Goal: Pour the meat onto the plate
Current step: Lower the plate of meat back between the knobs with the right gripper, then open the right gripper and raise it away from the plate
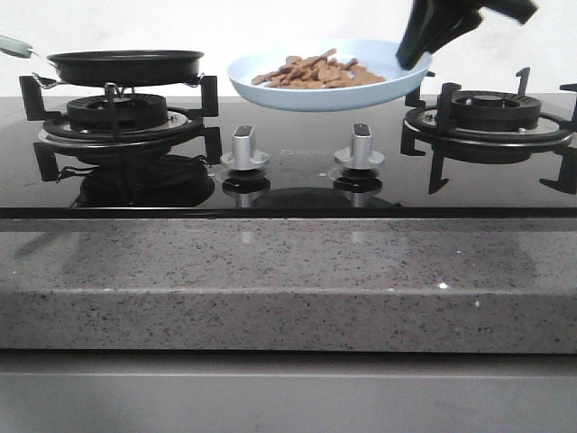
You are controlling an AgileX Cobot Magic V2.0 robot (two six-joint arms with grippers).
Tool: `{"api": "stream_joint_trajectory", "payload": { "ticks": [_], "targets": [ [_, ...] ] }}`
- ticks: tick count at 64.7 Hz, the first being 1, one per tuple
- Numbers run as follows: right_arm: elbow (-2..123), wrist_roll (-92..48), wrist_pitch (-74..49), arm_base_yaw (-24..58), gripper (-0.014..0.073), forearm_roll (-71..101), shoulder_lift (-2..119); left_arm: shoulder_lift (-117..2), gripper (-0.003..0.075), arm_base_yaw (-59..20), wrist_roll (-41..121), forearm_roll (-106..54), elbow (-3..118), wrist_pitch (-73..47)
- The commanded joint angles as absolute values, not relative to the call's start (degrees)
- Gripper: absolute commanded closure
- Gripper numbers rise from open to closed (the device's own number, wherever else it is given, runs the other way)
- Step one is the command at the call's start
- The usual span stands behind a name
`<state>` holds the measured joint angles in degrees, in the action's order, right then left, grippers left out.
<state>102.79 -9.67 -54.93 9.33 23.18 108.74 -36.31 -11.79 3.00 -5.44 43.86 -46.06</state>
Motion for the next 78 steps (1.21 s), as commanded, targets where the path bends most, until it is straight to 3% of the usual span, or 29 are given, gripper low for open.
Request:
{"api": "stream_joint_trajectory", "payload": {
  "ticks": [1, 17, 24, 30, 38, 44, 61, 78],
  "targets": [
    [108.36, -10.26, -53.59, 9.05, 0.0704, 25.44, 109.53, -36.22, 0.0155, -12.15, 2.41, -5.82, 45.34, -41.67],
    [114.05, -10.26, -53.29, 9.05, 0.0702, 25.48, 115.92, -36.22, 0.0154, -12.15, 2.41, -5.82, 45.34, -41.67],
    [114.29, -10.26, -53.24, 9.05, 0.0662, 25.43, 117.19, -36.22, 0.0154, -12.15, 2.41, -5.82, 45.34, -41.67],
    [114.42, -10.26, -54.22, 9.05, 0.0544, 25.28, 117.73, -36.22, 0.0154, -12.15, 2.41, -5.82, 45.34, -41.67],
    [114.85, -10.26, -54.47, 9.05, 0.0288, 24.65, 117.51, -36.22, 0.0154, -12.15, 2.41, -5.82, 45.34, -41.67],
    [116.17, -10.26, -55.47, 9.02, 0.0183, 24.58, 116.88, -36.22, 0.0154, -12.15, 2.41, -5.82, 45.34, -41.67],
    [112.98, -10.49, -58.57, 9.66, 0.0192, 24.27, 108.70, -36.22, 0.0154, -12.15, 2.41, -5.82, 45.34, -41.78],
    [90.05, -10.53, -50.08, 11.26, 0.0192, 17.21, 86.54, -36.22, 0.0154, -12.15, 2.41, -5.82, 45.34, -41.88]
  ]
}}
